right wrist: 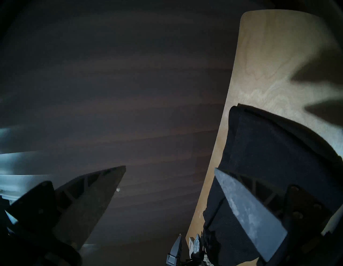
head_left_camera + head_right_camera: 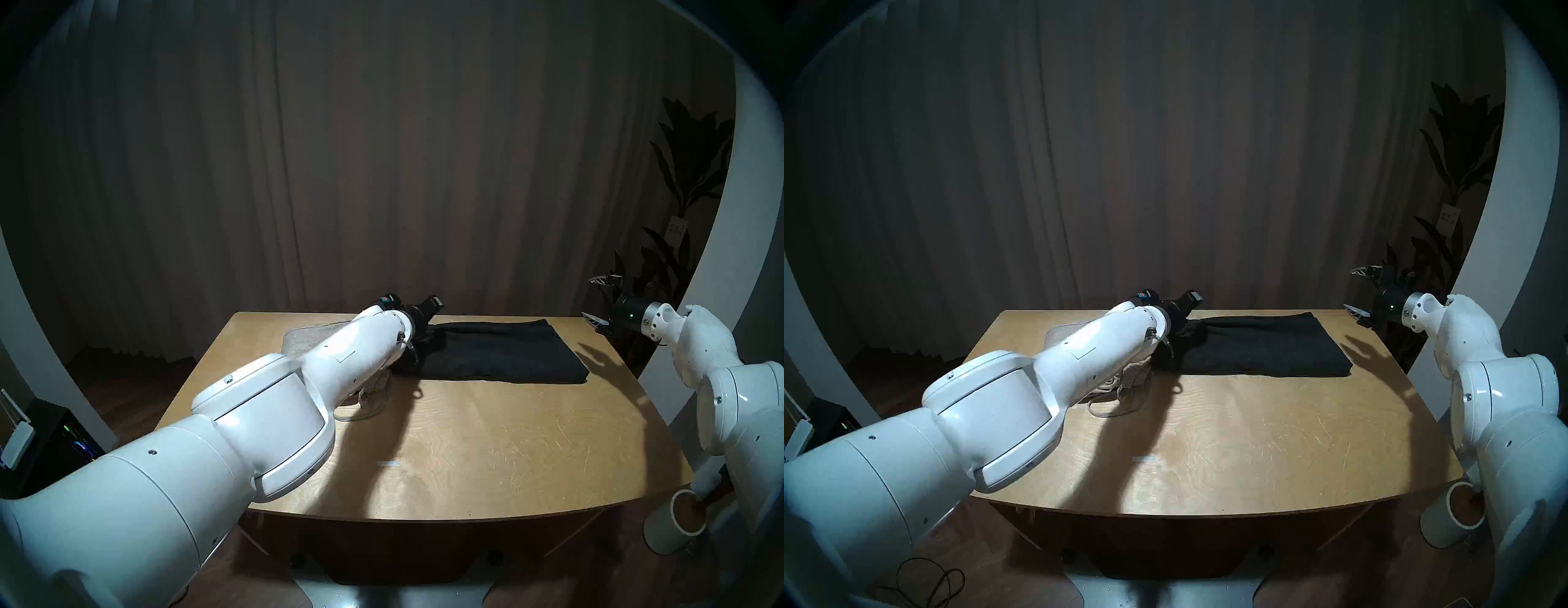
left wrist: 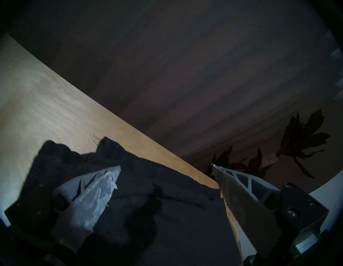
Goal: Fold pants twice and stack them
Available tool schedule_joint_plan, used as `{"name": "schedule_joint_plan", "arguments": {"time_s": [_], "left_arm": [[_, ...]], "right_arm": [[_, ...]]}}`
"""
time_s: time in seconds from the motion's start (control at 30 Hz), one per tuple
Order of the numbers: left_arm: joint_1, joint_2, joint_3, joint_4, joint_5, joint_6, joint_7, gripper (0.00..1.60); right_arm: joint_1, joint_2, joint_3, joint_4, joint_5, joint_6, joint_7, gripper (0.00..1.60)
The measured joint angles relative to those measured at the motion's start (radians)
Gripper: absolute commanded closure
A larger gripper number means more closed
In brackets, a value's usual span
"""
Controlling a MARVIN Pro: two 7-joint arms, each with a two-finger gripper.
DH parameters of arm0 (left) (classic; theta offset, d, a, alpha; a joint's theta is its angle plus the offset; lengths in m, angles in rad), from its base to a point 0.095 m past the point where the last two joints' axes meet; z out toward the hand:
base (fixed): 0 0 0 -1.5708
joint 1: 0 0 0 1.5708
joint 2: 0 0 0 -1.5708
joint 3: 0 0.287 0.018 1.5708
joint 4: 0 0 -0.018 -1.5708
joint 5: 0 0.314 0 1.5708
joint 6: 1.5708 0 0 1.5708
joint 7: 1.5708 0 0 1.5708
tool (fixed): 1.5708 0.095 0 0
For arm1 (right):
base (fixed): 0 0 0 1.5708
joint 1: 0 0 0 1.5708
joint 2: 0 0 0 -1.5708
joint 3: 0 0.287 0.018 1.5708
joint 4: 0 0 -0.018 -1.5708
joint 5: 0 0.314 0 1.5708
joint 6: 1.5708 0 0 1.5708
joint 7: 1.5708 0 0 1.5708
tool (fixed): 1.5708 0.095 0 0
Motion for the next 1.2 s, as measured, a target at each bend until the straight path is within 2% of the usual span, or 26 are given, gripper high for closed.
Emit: {"name": "schedule_joint_plan", "arguments": {"time_s": [0.4,0.7,1.2], "left_arm": [[-0.006,0.083,-0.021,0.002,0.010,-0.026,-0.021,0.00],[-0.011,0.136,-0.035,0.002,0.018,-0.043,-0.038,0.00],[-0.019,0.219,-0.057,0.000,0.031,-0.070,-0.074,0.00]], "right_arm": [[-0.056,0.039,0.019,0.030,0.013,0.001,0.004,0.00],[-0.065,0.065,0.039,0.032,0.029,0.001,0.017,0.00],[-0.072,0.049,0.044,0.016,0.036,0.001,0.030,0.00]]}}
